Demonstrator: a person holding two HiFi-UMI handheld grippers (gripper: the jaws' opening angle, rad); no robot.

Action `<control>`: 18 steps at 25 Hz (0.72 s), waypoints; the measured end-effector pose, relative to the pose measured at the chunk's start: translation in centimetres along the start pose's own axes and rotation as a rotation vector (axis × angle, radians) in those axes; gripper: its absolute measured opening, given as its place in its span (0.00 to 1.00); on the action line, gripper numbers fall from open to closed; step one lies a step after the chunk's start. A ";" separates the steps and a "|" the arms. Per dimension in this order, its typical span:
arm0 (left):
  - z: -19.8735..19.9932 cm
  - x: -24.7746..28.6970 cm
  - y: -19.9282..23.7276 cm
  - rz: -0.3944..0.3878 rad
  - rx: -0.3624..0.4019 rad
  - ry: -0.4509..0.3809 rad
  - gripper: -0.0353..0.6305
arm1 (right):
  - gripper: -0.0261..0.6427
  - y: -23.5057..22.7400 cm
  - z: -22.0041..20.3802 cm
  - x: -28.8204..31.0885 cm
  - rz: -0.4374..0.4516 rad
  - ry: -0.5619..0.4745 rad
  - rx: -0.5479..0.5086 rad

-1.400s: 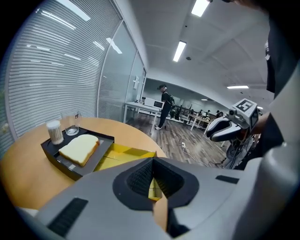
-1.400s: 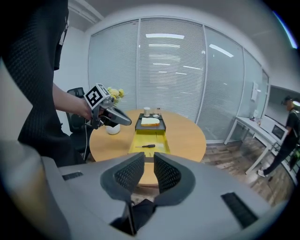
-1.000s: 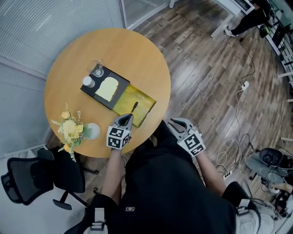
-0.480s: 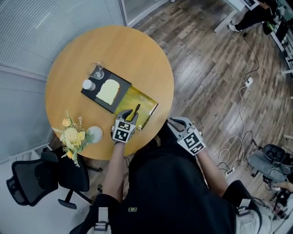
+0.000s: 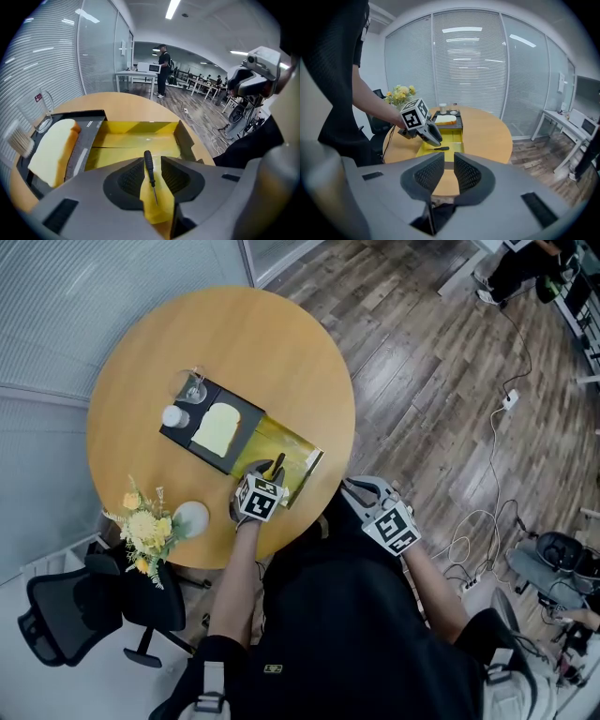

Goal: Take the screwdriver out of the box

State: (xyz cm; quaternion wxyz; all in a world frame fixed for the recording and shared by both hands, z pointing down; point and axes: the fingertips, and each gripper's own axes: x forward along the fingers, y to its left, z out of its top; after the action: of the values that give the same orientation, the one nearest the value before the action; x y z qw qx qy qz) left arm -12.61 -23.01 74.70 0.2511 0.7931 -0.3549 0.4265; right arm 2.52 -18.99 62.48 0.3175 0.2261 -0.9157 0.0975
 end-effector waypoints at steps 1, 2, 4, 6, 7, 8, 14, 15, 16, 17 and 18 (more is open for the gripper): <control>-0.1 0.3 0.0 -0.005 -0.002 0.011 0.22 | 0.12 0.0 0.0 0.1 0.001 0.000 0.002; -0.3 0.6 0.1 -0.009 -0.002 0.024 0.22 | 0.12 -0.1 0.0 0.2 0.002 0.001 0.004; -0.6 1.2 0.2 -0.009 0.005 0.059 0.23 | 0.12 -0.1 -0.1 0.4 0.004 0.003 0.008; -0.8 1.7 0.3 -0.001 0.014 0.094 0.23 | 0.12 -0.2 -0.1 0.5 0.006 0.005 0.010; -0.9 2.0 0.4 0.002 0.016 0.108 0.23 | 0.12 -0.2 0.0 0.6 0.007 0.006 0.010; -1.0 2.2 0.4 0.003 0.017 0.120 0.22 | 0.12 -0.3 0.0 0.7 0.009 0.006 0.010; -1.2 3.2 0.4 0.004 0.029 0.170 0.22 | 0.12 -0.8 0.3 0.9 0.007 0.001 0.009; -1.1 3.2 0.4 0.007 0.031 0.172 0.22 | 0.12 -0.9 0.3 0.8 0.006 0.000 0.010; -0.9 3.2 0.4 0.010 0.033 0.173 0.22 | 0.12 -0.9 0.3 0.7 0.005 0.001 0.012; -0.9 3.2 0.4 0.013 0.035 0.175 0.21 | 0.12 -1.0 0.3 0.7 0.003 0.001 0.013; -0.8 3.2 0.4 0.016 0.037 0.177 0.20 | 0.12 -1.1 0.2 0.7 0.002 0.002 0.015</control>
State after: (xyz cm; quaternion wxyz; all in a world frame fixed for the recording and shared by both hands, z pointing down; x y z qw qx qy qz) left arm -12.11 -23.82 77.93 0.2636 0.7539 -0.3296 0.5035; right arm 2.48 -20.24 62.78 0.3166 0.2275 -0.9149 0.1050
